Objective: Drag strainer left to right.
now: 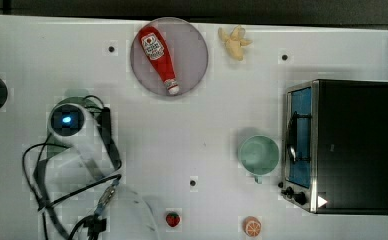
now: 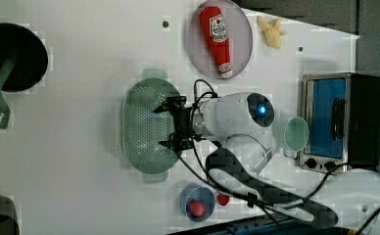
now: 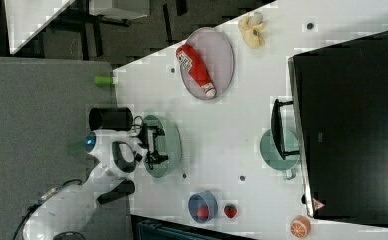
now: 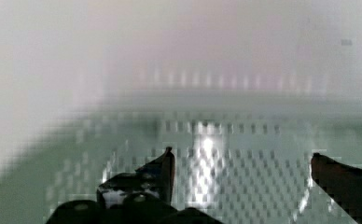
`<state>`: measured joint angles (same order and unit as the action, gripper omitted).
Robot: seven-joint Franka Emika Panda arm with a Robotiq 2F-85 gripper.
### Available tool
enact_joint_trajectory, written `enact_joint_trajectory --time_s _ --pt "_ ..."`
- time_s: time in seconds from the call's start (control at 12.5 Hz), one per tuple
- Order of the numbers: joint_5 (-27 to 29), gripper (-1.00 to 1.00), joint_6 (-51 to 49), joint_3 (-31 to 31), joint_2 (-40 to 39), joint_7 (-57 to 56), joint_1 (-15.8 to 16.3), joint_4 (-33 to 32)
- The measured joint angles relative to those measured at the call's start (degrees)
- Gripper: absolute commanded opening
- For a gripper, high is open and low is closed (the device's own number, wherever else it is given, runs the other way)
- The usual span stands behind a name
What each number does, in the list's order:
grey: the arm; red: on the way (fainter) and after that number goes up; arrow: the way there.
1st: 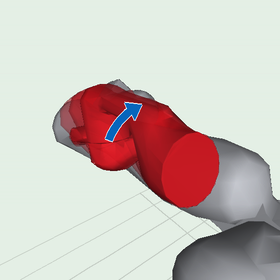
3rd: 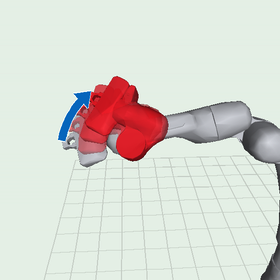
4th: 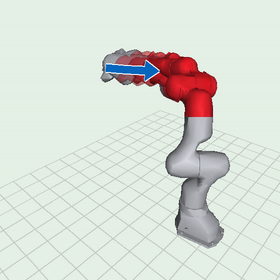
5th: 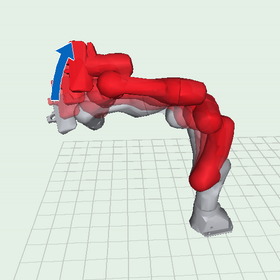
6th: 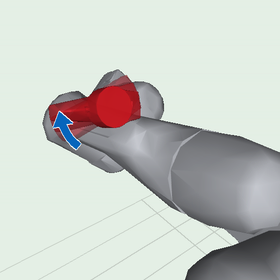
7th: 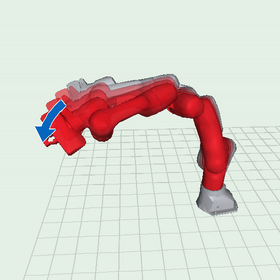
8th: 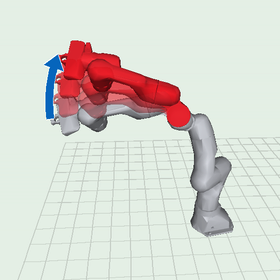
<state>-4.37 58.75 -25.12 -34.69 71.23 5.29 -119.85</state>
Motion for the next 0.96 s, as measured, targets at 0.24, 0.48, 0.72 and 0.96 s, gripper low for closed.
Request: enact_joint_trajectory --time_s 0.24,0.48,0.72,0.96 --pt "-0.8 1.0 0.3 2.1 0.0 0.7 -0.5 -1.3" --pt "0.2 1.0 1.0 3.8 0.6 1.1 1.1 -1.6" --pt "0.6 1.0 2.6 6.1 3.9 1.2 1.8 -6.4" --pt "-1.4 1.0 2.0 8.4 7.1 1.1 1.3 -11.5"
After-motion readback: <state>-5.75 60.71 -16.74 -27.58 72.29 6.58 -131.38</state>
